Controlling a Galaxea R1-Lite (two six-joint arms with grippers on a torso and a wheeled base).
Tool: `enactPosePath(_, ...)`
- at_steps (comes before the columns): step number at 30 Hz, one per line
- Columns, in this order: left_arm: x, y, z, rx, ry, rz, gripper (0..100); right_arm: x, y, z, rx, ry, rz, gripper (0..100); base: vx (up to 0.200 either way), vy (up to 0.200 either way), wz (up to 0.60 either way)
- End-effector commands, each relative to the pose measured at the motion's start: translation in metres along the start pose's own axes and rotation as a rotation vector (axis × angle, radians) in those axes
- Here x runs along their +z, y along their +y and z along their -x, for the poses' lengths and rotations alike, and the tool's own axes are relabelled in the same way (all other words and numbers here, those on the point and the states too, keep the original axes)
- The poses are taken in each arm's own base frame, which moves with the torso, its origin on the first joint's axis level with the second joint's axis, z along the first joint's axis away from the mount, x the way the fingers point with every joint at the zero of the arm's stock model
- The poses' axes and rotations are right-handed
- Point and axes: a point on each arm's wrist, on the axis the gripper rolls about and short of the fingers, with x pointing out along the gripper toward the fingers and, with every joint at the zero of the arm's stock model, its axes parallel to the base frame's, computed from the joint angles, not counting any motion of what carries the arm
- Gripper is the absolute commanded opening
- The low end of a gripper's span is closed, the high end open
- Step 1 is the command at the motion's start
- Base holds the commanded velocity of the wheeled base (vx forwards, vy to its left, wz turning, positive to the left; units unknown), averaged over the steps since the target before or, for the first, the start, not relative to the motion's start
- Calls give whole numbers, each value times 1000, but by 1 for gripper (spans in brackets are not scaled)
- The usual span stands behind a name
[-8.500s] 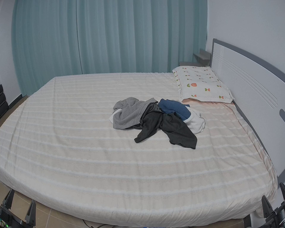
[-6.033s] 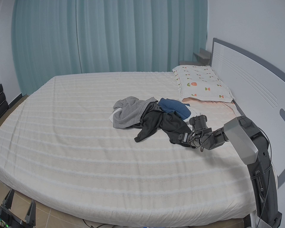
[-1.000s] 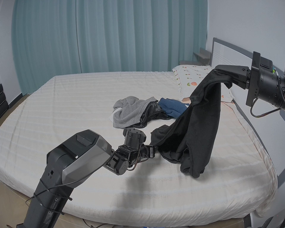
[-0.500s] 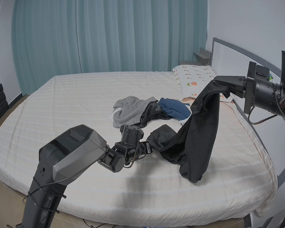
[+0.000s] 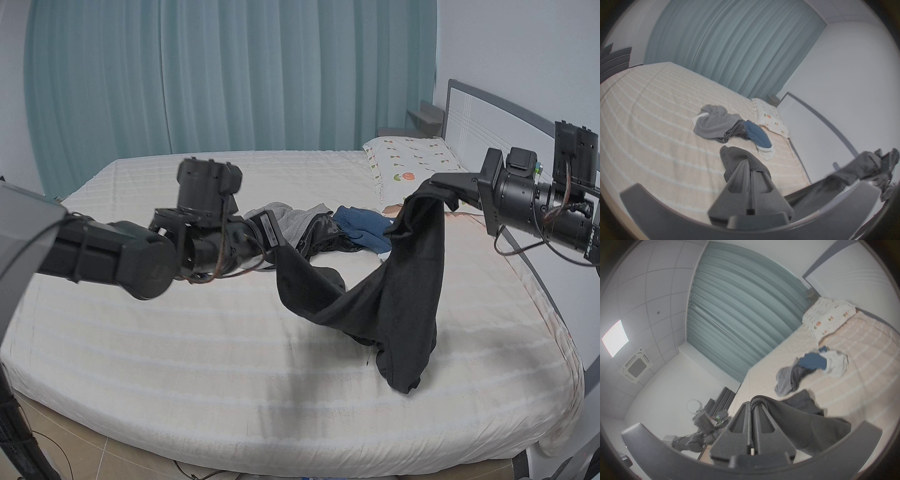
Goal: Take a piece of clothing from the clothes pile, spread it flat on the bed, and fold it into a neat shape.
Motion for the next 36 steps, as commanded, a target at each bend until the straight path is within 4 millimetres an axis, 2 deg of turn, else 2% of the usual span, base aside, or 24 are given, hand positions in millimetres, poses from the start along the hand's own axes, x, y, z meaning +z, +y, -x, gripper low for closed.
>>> enactPosePath(1,44,-12,68,-67,-142,64,0,36,1,-13,49,-154,55,0,0,0,0)
enactPosePath(2,45,-12,72,-72,-148,80,0,36,1,-13,51,-162,56,0,0,0,0)
enactPosePath(4,48,-13,86,-104,-148,173,0,26,-13,-16,-2,-158,42,0,0,0,0)
enactPosePath(6,41,-7,95,-136,-95,249,0,5,-37,-24,-95,-115,13,0,0,0,0)
enactPosePath(10,16,12,93,-134,21,273,0,-28,-81,-45,-201,-43,-42,0,0,0,0)
enactPosePath(12,10,16,91,-131,35,275,0,-34,-91,-51,-209,-46,-61,0,0,0,0)
enactPosePath(13,-1,23,88,-119,58,278,0,-40,-99,-55,-213,-68,-88,0,0,0,0)
enactPosePath(14,-1,23,88,-119,58,278,0,-40,-99,-55,-213,-68,-88,0,0,0,0)
enactPosePath(15,-10,28,85,-120,61,276,0,-51,-104,-56,-216,-69,-105,0,0,0,0)
enactPosePath(18,-20,33,77,-118,69,274,0,-61,-105,-55,-219,-46,-112,0,0,0,0)
enactPosePath(21,-36,41,71,-95,109,275,0,-81,-108,-51,-247,4,-131,0,0,0,0)
enactPosePath(25,-48,47,68,-69,150,306,0,-85,-110,-53,-252,12,-134,0,0,0,0)
enactPosePath(27,-55,50,59,-79,204,345,0,-93,-111,-56,-255,35,-135,0,0,0,0)
enactPosePath(30,-63,54,54,-75,231,349,0,-99,-109,-56,-256,52,-137,0,0,0,0)
enactPosePath(36,-67,54,54,-87,232,345,0,-105,-101,-54,-262,48,-124,0,0,0,0)
